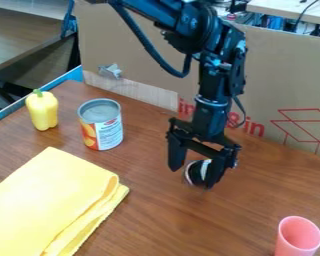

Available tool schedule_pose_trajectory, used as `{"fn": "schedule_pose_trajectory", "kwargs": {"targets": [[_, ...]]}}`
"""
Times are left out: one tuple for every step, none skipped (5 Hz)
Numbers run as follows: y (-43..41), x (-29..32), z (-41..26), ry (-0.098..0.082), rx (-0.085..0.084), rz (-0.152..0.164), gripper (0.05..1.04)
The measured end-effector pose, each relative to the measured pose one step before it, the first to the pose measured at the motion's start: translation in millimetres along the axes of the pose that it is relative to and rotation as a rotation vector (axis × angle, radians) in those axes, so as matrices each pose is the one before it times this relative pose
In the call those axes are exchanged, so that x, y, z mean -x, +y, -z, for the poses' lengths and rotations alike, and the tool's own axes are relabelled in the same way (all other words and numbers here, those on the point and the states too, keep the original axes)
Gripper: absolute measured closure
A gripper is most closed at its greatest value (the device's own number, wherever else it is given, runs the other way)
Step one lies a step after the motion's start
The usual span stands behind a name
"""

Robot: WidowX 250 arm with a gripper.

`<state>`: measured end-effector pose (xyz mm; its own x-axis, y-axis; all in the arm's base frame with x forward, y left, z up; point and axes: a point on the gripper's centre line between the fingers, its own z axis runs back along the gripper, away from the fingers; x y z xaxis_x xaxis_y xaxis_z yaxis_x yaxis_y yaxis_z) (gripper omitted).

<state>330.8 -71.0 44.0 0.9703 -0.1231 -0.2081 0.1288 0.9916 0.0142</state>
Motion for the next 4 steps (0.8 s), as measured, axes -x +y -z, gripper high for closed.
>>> {"fn": "schedule_pose_trajectory", "kwargs": {"targets": [[-2.26,-4.05,4.23,0.0145,0.0074,-0.0010,0.081],[1.41,-4.15,4.83,0.0208,-0.0089,-0.0118,0.081],[2.32,-2.24,-3.58,-0.0067,-0.0191,-0.0167,0.121],[2.71,-1.19,-0.20,-0.0099,-0.0167,-0.0170,0.358]]}}
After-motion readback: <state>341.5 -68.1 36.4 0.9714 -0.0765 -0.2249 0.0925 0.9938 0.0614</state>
